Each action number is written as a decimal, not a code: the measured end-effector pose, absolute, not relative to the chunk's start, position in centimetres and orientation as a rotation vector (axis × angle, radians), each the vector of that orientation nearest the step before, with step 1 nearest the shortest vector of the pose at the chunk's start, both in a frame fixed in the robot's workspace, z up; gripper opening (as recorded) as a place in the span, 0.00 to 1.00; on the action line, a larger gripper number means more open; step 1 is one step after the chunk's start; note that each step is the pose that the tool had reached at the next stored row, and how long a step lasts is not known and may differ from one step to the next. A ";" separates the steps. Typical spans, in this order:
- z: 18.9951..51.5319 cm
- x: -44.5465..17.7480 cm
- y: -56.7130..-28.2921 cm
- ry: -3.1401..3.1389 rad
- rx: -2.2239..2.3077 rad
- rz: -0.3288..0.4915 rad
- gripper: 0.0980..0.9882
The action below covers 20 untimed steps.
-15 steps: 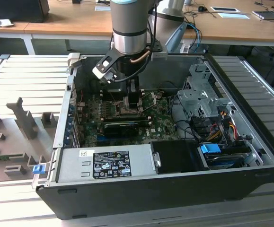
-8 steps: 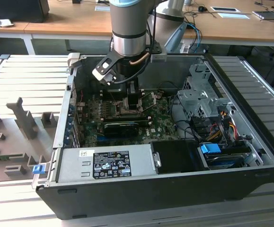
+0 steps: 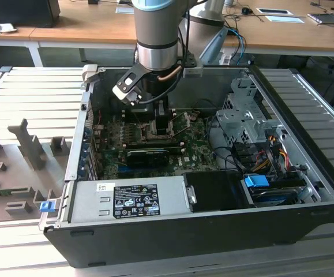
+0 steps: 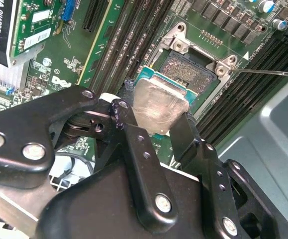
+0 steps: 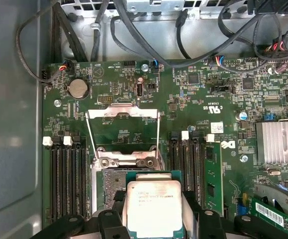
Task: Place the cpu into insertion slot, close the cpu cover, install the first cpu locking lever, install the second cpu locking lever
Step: 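Place the cpu into insertion slot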
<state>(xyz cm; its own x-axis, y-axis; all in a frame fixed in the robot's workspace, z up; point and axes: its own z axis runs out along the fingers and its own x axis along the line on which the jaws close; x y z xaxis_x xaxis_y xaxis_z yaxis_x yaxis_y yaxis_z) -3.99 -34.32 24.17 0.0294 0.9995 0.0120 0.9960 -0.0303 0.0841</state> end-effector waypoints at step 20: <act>22.7 -4.6 -33.5 2.151 2.216 0.104 0.48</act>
<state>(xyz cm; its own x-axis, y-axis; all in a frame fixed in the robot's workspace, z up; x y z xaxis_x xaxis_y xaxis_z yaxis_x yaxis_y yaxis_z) -4.58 -33.54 22.68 0.0294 0.9995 0.0119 0.9960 -0.0303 0.0840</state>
